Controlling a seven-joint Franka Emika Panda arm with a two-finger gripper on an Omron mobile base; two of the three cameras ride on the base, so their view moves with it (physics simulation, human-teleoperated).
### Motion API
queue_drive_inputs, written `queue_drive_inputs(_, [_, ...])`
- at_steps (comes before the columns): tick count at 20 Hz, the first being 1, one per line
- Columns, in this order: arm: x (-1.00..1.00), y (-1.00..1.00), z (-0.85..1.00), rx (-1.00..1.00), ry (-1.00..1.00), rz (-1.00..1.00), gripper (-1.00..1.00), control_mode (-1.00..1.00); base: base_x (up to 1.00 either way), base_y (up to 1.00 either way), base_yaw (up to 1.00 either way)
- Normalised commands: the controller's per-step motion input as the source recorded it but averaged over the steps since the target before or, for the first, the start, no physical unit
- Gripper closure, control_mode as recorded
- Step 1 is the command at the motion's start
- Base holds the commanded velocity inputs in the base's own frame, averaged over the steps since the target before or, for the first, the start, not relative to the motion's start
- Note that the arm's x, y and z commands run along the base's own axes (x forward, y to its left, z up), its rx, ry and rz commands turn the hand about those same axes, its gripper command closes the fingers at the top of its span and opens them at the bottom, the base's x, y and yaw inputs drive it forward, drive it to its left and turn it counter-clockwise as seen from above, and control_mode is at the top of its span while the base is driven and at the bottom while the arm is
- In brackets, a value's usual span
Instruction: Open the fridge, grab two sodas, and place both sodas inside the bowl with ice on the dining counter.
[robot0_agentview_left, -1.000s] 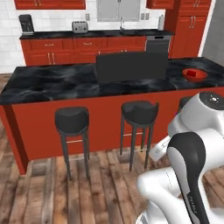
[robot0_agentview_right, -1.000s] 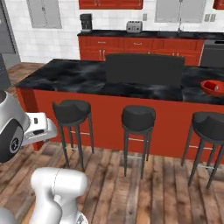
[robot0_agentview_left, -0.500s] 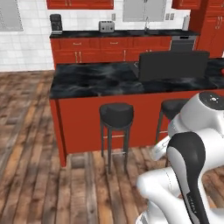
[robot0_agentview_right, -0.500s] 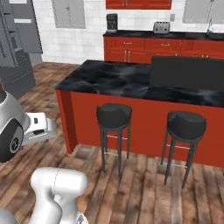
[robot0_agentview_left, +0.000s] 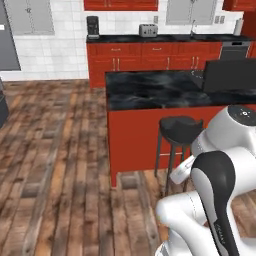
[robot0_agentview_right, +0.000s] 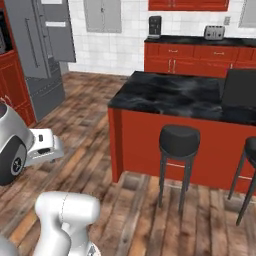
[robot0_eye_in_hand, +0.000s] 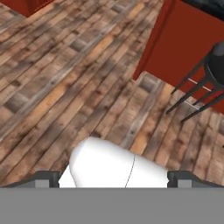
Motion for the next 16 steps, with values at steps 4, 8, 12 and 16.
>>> queue_drive_inputs(4, [0.00,0.00,0.00,0.00,0.00,0.00,-1.00,1.00,0.70,1.00,0.00])
queue_drive_inputs(8, [0.00,0.00,0.00,0.00,0.00,0.00,-1.00,1.00,0.86,0.94,0.00])
queue_drive_inputs(12, [0.00,0.00,0.00,0.00,0.00,0.00,-1.00,1.00,0.89,0.81,0.00])
queue_drive_inputs(16, [0.00,0.00,0.00,0.00,0.00,0.00,-1.00,1.00,0.98,0.59,-0.02])
